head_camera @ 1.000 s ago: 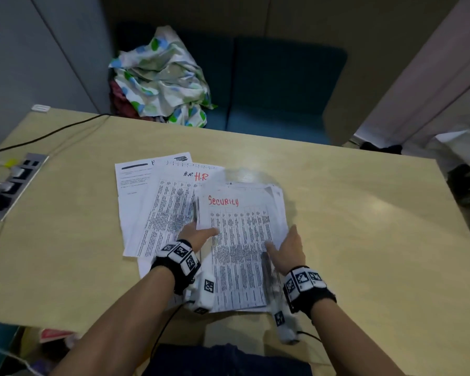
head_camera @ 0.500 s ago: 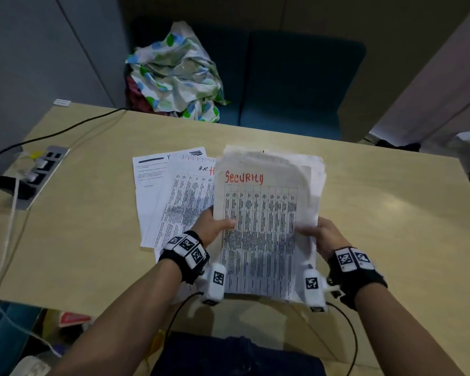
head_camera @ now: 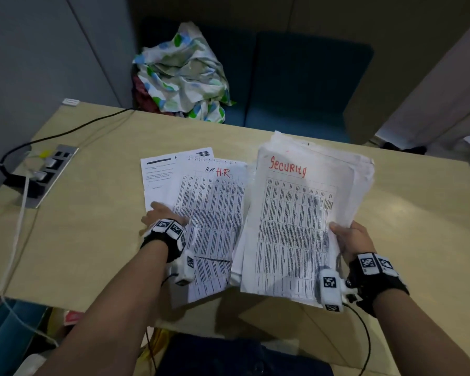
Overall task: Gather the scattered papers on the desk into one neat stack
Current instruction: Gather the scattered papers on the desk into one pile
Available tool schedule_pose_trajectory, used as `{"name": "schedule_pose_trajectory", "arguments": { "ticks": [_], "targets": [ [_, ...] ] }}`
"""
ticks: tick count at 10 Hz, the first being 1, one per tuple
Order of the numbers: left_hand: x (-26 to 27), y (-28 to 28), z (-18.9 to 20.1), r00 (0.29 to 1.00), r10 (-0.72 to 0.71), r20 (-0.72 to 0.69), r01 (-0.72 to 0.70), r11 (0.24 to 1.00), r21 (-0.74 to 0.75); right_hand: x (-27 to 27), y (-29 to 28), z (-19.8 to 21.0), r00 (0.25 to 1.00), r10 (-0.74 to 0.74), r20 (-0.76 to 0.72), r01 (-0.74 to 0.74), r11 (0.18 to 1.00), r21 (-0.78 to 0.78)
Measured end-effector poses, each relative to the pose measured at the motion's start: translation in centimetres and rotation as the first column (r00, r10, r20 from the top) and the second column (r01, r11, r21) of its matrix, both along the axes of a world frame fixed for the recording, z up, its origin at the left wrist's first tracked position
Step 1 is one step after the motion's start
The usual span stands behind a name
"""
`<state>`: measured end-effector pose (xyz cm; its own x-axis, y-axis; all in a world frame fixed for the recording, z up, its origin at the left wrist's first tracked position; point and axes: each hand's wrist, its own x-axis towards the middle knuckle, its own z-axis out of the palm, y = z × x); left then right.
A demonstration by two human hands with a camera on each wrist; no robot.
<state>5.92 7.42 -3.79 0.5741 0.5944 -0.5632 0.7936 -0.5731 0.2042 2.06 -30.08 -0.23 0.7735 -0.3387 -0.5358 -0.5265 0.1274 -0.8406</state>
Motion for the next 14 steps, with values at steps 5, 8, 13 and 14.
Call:
{"name": "schedule_pose_trajectory", "arguments": {
  "ticks": [5,8,13,14],
  "targets": [
    [-3.9,-1.2,0.4,0.995,0.051,-0.089,-0.053,0.998,-0.029,-0.7,1.1,-0.5,0.999,-0.036,-0.014,0.036,0.999,0.005],
    [-4.0,-1.1,-0.2,0.991,0.133,-0.014,-0.134,0.989,-0.058,-0.4,2.1,-0.7,1.0,0.011,-0.018,-0.012,0.999,-0.031],
    [-5.2,-3.9,-0.6,0.962,-0.075,0.264,0.113,0.984,-0.134,-1.5,0.9,-1.1,0.999,-0.023,-0.046,0.018,0.994,-0.104],
    [-5.2,-4.9,-0.8,0.936,-0.179,0.303,0.241,0.954,-0.18,-1.6,0.5,-0.6,0.999,-0.031,-0.041,0.026,0.994,-0.109]
  ]
}}
